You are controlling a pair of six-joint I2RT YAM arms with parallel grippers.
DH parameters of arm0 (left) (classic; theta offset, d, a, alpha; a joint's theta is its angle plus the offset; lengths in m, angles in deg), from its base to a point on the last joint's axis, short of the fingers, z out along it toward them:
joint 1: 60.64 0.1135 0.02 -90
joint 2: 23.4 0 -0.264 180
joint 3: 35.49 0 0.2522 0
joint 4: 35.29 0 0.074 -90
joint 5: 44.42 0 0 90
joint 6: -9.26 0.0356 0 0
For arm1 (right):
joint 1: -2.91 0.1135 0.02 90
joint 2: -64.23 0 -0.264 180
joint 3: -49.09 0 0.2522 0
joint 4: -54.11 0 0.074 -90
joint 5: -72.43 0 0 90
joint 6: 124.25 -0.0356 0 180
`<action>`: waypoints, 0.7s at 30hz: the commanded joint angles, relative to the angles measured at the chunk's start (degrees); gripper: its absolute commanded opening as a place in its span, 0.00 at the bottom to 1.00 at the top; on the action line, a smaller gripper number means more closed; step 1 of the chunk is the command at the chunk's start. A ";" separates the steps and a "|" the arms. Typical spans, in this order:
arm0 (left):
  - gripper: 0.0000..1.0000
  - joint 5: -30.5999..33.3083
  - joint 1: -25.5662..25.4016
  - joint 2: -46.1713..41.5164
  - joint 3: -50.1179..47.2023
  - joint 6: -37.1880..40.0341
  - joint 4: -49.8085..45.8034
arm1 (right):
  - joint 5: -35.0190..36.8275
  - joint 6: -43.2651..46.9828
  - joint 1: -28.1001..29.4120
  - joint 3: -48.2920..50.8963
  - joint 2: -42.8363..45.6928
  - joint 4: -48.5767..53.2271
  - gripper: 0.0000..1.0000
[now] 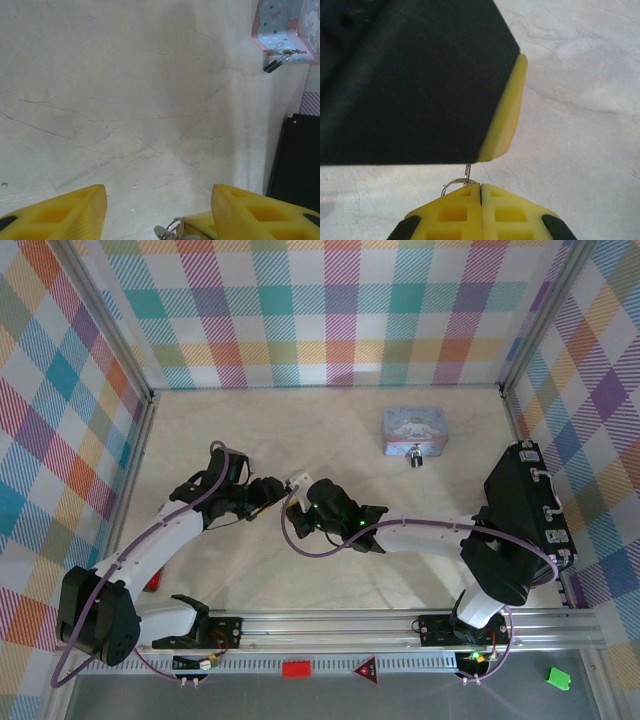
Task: Unlock the padlock with the key
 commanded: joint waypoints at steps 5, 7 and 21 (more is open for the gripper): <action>0.44 0.30 -0.95 0.52 2.50 -0.11 -1.66 | 0.38 1.77 -0.25 -0.57 -1.11 -2.23 0.00; 0.40 0.41 -0.99 0.67 2.64 0.06 -1.89 | 0.56 1.99 -0.20 -1.04 -1.59 -1.89 0.00; 0.29 0.23 -1.77 2.97 3.92 1.07 -3.49 | 1.53 2.59 -0.15 -2.31 -3.26 -0.89 0.00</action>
